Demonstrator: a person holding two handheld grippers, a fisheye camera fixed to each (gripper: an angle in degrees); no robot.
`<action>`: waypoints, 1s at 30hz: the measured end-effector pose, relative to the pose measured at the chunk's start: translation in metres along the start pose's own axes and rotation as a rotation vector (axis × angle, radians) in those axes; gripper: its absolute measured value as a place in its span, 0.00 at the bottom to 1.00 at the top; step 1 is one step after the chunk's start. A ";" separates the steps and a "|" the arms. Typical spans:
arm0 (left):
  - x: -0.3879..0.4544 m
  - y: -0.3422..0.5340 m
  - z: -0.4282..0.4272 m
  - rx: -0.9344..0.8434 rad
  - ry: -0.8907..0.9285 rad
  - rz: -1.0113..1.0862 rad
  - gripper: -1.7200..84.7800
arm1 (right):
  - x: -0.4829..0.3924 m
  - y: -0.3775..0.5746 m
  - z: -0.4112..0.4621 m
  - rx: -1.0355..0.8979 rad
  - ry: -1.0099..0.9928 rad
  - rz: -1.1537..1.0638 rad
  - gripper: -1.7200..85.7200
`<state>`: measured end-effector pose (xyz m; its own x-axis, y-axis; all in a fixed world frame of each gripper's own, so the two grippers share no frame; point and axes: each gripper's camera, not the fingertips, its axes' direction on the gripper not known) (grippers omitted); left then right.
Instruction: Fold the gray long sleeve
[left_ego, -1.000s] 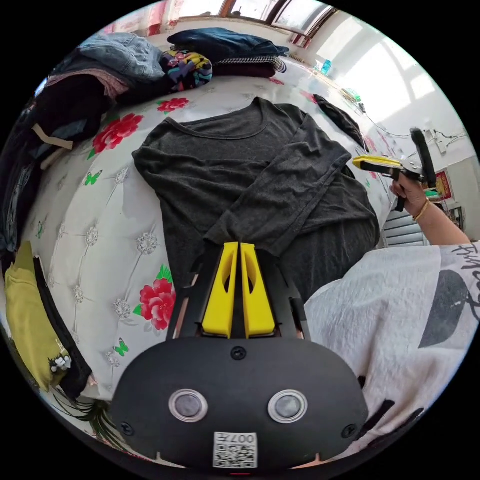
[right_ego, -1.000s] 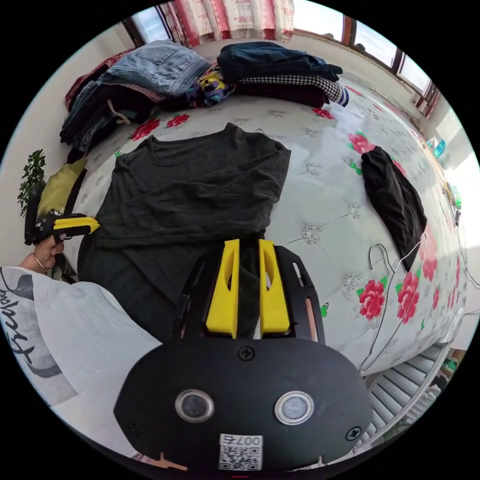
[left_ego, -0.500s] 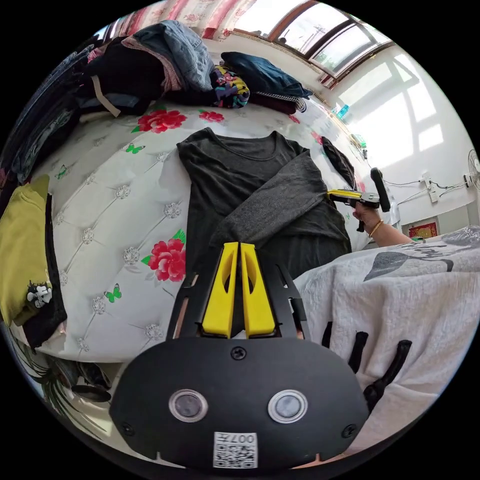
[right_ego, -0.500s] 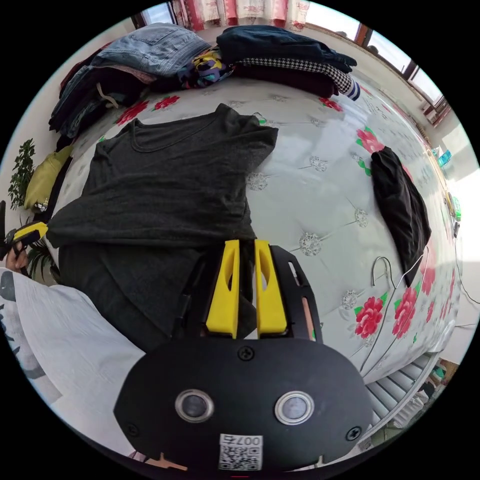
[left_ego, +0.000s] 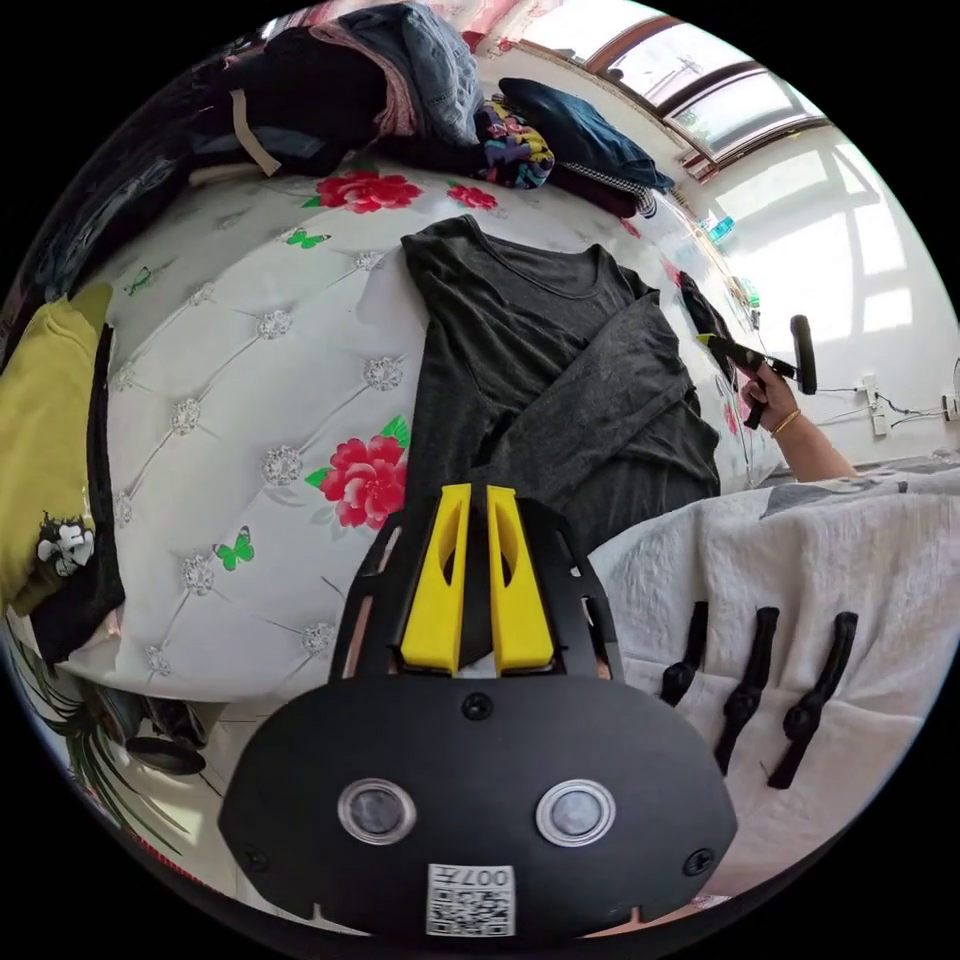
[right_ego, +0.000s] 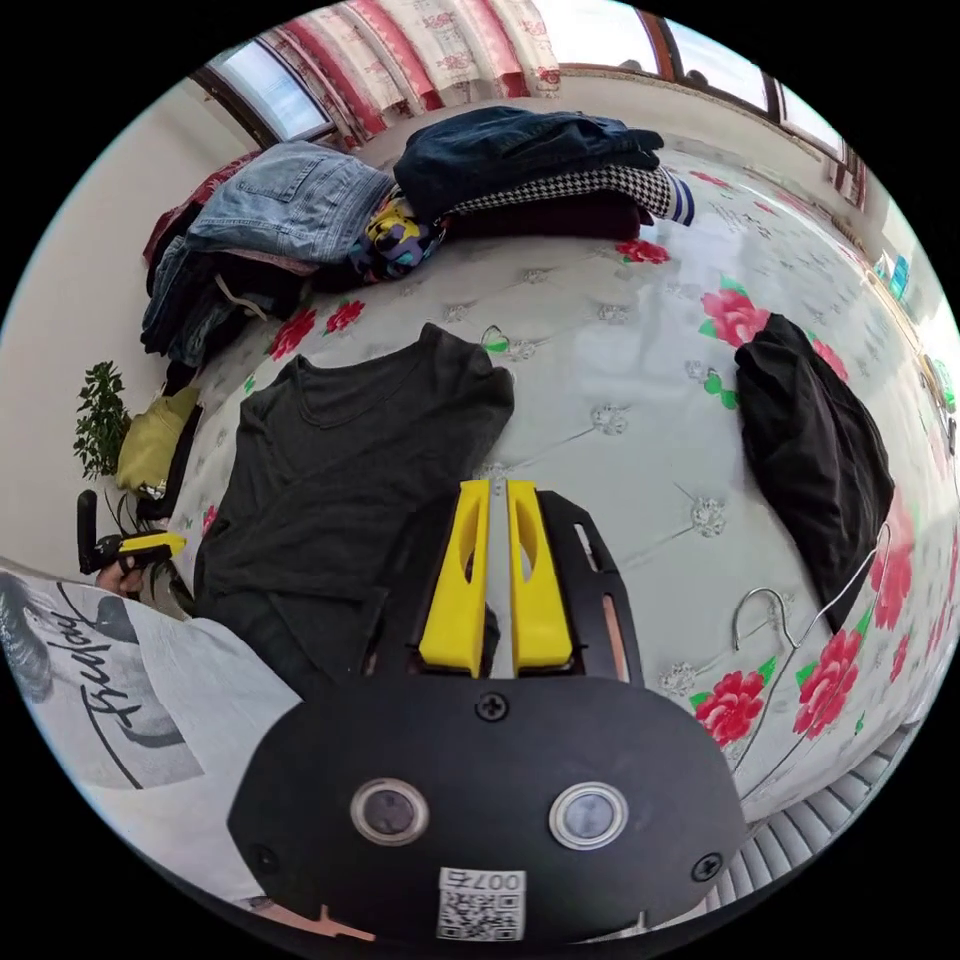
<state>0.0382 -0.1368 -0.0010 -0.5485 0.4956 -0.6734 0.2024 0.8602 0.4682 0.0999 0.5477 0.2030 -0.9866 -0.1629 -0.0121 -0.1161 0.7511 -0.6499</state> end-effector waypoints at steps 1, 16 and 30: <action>0.000 -0.004 -0.002 0.004 -0.003 0.002 0.05 | 0.001 -0.007 0.001 -0.025 -0.013 -0.020 0.04; 0.009 -0.044 0.079 -0.180 0.011 0.022 0.01 | 0.043 -0.084 0.056 -0.063 0.098 0.113 0.02; 0.007 -0.004 0.042 0.073 -0.017 -0.010 0.06 | -0.046 0.021 -0.010 0.036 -0.004 -0.074 0.07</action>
<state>0.0680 -0.1314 -0.0314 -0.5367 0.4885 -0.6880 0.2562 0.8712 0.4187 0.1414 0.5769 0.1974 -0.9750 -0.2198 0.0337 -0.1842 0.7136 -0.6759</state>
